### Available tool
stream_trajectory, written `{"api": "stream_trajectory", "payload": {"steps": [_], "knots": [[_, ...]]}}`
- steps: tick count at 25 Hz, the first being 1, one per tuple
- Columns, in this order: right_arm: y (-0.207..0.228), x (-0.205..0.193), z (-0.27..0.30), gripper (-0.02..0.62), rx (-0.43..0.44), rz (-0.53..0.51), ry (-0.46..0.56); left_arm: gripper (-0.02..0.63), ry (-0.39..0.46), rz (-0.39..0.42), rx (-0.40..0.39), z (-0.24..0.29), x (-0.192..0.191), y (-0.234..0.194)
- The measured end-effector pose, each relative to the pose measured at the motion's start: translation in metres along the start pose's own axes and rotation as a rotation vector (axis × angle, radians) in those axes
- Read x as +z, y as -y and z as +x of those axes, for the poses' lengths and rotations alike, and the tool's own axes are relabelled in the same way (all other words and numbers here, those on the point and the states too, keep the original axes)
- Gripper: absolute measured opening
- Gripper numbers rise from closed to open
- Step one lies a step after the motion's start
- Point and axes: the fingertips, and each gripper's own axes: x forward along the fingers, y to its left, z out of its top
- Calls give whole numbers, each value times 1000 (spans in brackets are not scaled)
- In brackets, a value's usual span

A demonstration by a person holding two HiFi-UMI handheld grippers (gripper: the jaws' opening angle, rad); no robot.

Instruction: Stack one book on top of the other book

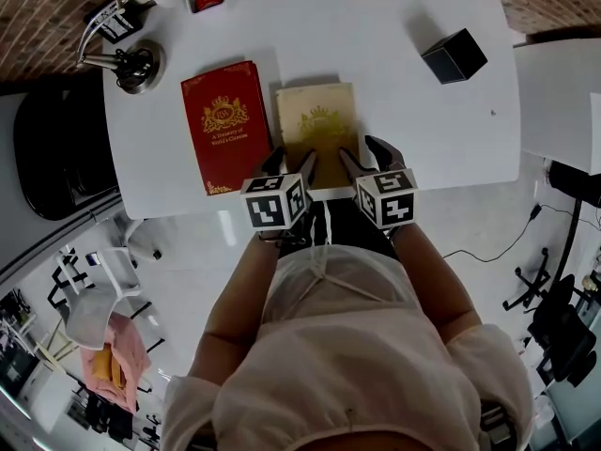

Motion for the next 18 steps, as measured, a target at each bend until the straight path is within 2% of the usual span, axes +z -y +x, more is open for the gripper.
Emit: {"api": "stream_trajectory", "payload": {"steps": [5,9,12,14,18], "knots": [[-1,-11,7,227,14,11,-62,281,-18,5,23,5,-2,-1],[0,-17,10,225,36,105,-61,281,-20,35,32,6,-3,-1],[-1,-18,11,225,59,122,-60,281,-20,37,35,8,-3,0],[-4,-17,12,194,79,129,-61,281,-14,33,36,8,-3,0],[-4,-18,11,182,96,155,-61,281,3,35,31,7,-3,0]]}}
